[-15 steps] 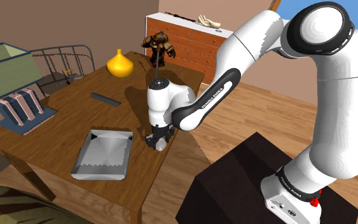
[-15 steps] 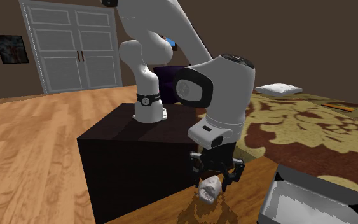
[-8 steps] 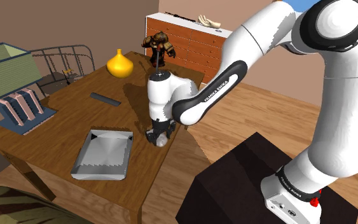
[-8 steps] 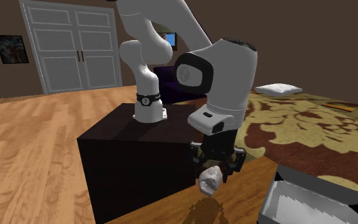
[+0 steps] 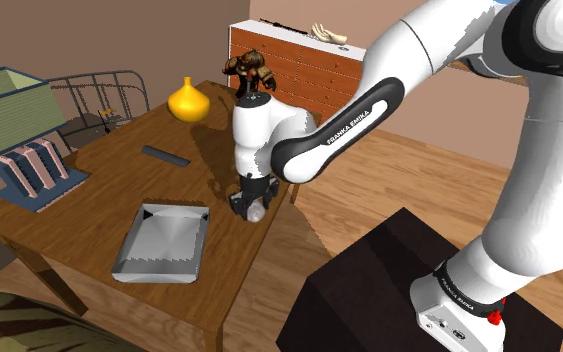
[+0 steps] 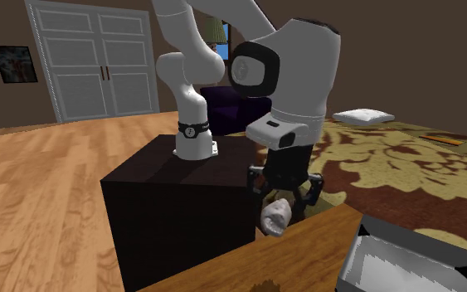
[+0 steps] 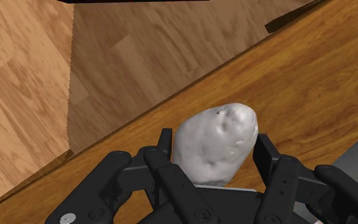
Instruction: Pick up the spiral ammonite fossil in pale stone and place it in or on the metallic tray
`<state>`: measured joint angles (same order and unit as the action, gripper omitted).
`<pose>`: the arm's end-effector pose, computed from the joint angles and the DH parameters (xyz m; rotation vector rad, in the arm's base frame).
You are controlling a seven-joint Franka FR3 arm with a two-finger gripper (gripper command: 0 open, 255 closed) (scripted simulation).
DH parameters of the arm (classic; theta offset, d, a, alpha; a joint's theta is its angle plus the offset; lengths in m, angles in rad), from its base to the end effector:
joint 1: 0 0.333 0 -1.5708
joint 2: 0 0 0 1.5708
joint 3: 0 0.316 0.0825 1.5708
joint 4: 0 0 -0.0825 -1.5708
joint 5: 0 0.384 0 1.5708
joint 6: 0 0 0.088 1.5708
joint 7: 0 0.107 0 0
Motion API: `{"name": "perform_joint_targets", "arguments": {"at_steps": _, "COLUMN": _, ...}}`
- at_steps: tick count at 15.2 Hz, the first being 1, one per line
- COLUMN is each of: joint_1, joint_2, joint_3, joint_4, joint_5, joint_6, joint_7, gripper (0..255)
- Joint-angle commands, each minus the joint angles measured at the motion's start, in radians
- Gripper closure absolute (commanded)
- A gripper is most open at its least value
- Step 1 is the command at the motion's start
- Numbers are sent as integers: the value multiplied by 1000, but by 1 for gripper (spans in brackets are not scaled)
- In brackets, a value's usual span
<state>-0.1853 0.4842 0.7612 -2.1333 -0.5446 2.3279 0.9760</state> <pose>0.4714 0.2978 0.2257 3.0454 -0.0528 -0.0642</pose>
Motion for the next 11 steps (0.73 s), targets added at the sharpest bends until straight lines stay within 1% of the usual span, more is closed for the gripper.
{"name": "perform_joint_targets", "arguments": {"at_steps": 1, "joint_1": -13, "joint_2": -21, "joint_3": 17, "joint_4": 0, "joint_5": 22, "joint_6": -16, "joint_7": -15, "gripper": 255}}
{"name": "perform_joint_targets", "arguments": {"at_steps": 8, "joint_1": -59, "joint_2": -97, "joint_3": 74, "joint_4": 4, "joint_5": 100, "joint_6": -74, "joint_7": -68, "gripper": 255}}
{"name": "perform_joint_targets", "arguments": {"at_steps": 11, "joint_1": 38, "joint_2": -9, "joint_3": 48, "joint_4": 123, "joint_5": 59, "joint_6": -133, "joint_7": -5, "gripper": 255}}
